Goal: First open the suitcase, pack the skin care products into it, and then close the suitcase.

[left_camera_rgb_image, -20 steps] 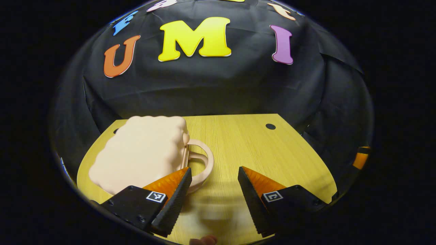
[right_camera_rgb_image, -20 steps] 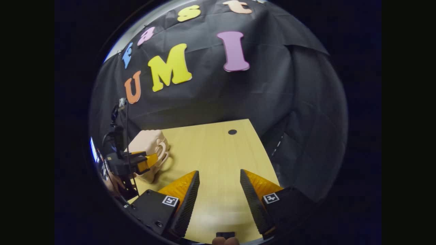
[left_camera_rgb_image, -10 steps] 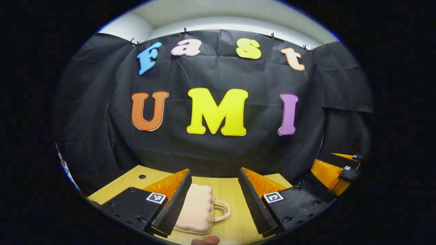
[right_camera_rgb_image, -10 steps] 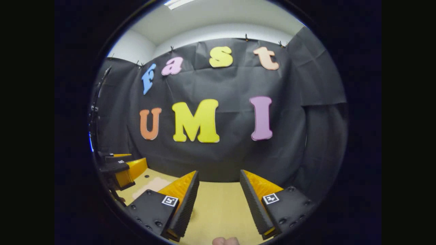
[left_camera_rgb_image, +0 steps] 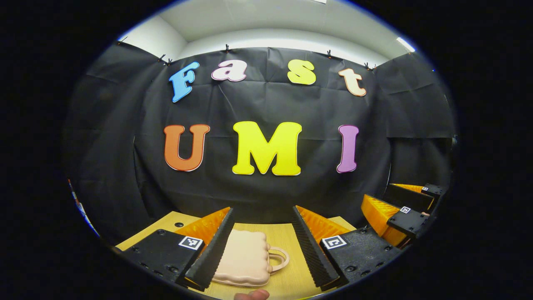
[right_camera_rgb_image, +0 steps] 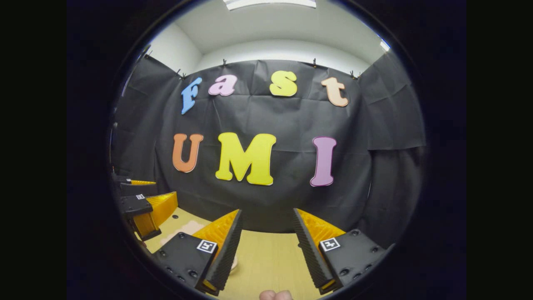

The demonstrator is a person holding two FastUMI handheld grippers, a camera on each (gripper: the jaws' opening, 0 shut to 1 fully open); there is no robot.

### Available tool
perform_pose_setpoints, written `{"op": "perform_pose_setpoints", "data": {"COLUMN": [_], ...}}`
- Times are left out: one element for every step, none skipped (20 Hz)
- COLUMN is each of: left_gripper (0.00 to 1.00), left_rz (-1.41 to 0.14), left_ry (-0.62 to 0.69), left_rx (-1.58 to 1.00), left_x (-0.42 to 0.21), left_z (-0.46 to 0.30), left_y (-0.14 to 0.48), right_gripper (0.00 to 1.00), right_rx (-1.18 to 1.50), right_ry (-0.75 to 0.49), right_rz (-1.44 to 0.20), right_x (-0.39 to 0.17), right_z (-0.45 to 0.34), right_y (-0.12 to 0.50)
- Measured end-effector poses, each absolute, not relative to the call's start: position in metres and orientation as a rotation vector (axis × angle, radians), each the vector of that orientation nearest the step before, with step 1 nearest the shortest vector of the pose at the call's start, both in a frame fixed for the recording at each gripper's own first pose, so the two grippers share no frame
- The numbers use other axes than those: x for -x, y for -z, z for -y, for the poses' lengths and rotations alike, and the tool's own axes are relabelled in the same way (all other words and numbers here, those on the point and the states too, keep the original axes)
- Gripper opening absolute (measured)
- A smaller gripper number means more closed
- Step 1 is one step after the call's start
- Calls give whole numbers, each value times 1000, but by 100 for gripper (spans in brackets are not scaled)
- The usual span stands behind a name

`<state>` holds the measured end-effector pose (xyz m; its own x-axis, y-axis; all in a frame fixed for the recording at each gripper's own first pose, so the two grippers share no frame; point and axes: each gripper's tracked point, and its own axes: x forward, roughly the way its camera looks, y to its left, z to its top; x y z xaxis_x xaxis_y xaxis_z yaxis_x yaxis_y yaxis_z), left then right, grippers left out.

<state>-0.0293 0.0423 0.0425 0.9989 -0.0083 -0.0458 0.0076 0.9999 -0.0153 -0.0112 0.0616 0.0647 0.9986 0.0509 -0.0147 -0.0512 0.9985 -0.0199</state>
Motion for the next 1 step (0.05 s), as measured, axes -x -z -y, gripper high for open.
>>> {"op": "perform_pose_setpoints", "data": {"left_gripper": [88], "left_rz": [-50], "left_ry": [12], "left_rx": [19], "left_x": [29], "left_z": [-41], "left_y": [-43], "right_gripper": [68], "right_rx": [10], "right_ry": [-49], "right_rz": [-12], "right_x": [10], "right_z": [-63], "right_y": [-66]}}
